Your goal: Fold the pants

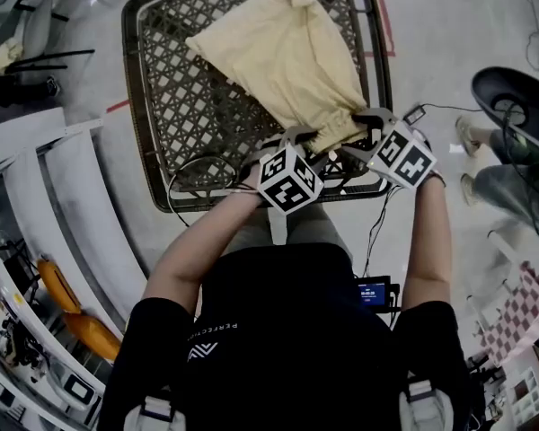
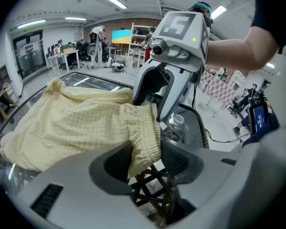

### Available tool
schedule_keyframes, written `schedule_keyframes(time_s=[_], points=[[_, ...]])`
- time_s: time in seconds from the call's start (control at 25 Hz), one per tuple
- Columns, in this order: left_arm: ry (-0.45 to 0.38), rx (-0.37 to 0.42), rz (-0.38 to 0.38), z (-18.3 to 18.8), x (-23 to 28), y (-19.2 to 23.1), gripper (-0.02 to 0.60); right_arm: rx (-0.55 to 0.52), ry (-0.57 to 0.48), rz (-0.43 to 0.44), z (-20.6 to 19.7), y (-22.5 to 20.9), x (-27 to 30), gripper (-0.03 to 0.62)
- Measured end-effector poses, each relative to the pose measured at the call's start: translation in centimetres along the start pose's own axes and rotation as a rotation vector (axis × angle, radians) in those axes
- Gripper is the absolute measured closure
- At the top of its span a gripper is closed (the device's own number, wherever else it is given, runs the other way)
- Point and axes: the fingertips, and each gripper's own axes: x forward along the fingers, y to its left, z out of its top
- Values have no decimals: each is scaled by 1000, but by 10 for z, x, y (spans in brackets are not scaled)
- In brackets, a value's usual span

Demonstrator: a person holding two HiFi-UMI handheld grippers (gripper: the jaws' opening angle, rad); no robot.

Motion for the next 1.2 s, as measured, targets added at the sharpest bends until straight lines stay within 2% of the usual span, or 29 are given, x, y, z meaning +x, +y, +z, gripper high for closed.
schedule_keyframes(time_s=[0.16, 0.36, 0.52, 0.88, 1.08, 1.2], points=[[13, -59, 2, -1, -1, 4, 443, 12, -21, -2, -1, 4, 0, 358], [34, -206, -91, -2, -5, 7, 469, -29, 17, -27, -4, 7, 2, 358], [-13, -321, -154, 6, -19, 8, 474, -41, 28, -44, -5, 9, 4, 358], [-74, -393, -205, 31, -45, 16, 476, -54, 40, -63, -2, 16, 5, 358], [-59, -389, -220, 29, -49, 21, 476, -58, 37, -84, -2, 18, 13, 362], [-49, -397, -227, 22, -52, 20, 476, -21, 34, -58, 0, 23, 14, 420]])
